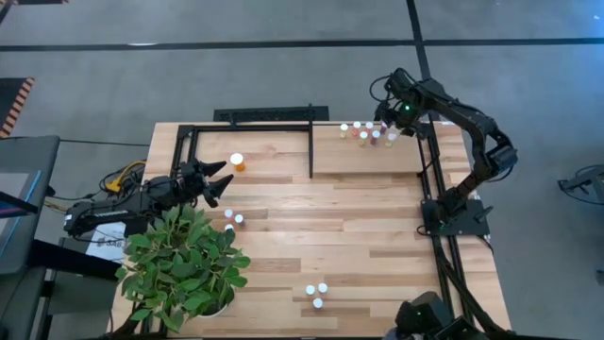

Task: Pick and place medicine bottles onto shelf by color
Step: Put the yellow pill bottle on the shelf

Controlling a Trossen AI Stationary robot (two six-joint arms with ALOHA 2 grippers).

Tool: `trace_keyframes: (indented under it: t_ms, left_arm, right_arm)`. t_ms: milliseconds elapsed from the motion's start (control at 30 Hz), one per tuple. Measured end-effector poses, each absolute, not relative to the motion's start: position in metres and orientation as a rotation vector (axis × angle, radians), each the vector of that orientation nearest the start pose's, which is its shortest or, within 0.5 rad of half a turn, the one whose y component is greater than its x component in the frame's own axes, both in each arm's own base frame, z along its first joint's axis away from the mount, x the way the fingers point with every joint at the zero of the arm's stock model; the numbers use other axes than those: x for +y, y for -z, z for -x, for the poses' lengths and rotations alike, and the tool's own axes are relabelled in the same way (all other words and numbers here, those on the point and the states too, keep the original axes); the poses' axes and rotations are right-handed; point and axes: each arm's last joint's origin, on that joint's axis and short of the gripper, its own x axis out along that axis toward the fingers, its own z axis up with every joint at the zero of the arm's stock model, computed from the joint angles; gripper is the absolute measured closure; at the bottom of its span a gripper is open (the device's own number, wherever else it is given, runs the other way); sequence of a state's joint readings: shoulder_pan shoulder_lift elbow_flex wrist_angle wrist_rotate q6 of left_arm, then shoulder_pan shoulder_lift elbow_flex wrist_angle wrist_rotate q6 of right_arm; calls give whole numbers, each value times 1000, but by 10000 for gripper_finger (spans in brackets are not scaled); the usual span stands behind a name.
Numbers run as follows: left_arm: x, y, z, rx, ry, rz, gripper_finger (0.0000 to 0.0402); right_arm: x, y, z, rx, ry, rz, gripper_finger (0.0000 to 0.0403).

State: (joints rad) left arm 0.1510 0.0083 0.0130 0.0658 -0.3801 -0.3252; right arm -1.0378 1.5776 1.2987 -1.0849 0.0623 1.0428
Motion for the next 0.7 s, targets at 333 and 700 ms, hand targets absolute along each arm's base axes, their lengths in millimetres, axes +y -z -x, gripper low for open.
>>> trace_keyframes:
  t_ms: [333,700]
  left_arm:
    - [25,-173,-92,-156,-515,325,90]
    - [25,-173,-92,-156,-515,326,90]
  right_arm:
    - [-254,-264,-151,916,1350,-1179,199]
    - [-255,-264,-152,1078,1161,-928,200]
